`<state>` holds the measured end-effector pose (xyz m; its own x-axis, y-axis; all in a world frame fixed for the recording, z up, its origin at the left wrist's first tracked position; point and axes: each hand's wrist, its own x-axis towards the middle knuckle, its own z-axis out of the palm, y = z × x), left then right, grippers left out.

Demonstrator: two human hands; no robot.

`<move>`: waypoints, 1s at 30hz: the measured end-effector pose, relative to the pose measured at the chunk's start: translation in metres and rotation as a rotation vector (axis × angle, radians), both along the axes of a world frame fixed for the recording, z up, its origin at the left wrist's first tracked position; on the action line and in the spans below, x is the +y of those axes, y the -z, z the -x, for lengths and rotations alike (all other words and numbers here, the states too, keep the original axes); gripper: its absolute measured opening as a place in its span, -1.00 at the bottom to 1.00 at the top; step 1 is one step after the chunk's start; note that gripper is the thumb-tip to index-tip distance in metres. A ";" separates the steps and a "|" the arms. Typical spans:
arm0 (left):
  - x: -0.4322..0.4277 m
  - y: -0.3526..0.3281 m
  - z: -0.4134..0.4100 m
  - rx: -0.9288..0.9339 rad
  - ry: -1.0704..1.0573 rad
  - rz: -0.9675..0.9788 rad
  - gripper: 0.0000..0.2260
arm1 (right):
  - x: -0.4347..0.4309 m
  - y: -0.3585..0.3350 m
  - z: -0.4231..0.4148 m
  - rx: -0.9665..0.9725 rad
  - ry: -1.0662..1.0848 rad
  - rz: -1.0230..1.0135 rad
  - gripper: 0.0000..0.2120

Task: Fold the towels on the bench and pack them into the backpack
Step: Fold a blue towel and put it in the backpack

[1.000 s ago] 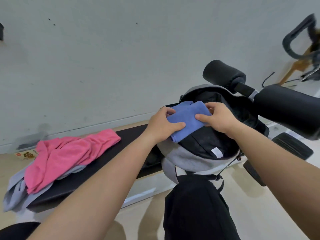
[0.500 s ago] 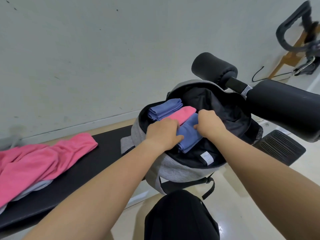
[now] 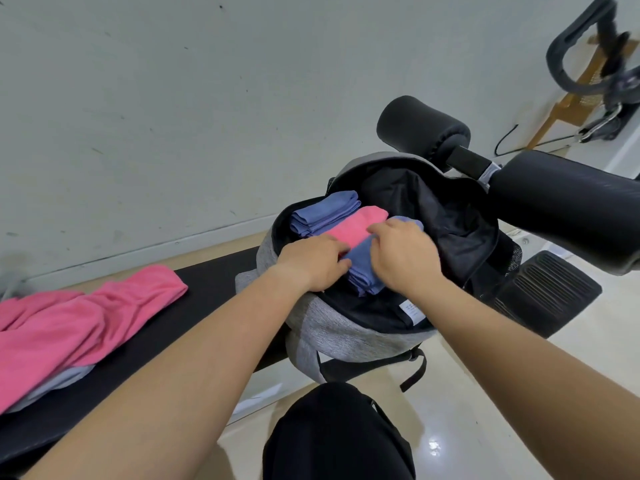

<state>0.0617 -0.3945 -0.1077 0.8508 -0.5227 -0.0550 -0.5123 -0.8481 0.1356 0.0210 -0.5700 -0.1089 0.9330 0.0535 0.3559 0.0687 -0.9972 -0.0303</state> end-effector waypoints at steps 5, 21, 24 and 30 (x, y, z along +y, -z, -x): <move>0.000 0.002 -0.001 0.023 0.015 0.039 -0.68 | 0.011 0.036 0.019 0.357 -0.004 0.032 -0.21; 0.012 0.008 0.003 0.077 0.037 -0.026 -0.48 | -0.007 0.019 -0.008 0.354 -0.009 0.185 -0.11; 0.011 0.006 -0.002 0.096 0.039 0.009 -0.52 | -0.012 0.015 -0.014 0.304 -0.146 0.222 -0.02; 0.011 -0.005 -0.009 0.152 0.075 0.096 -0.78 | -0.007 0.013 -0.044 0.535 -0.160 -0.027 0.14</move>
<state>0.0708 -0.3830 -0.1025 0.7950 -0.5932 -0.1270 -0.5409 -0.7879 0.2944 0.0652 -0.5775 -0.1220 0.9650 0.2065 -0.1615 0.1870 -0.9740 -0.1280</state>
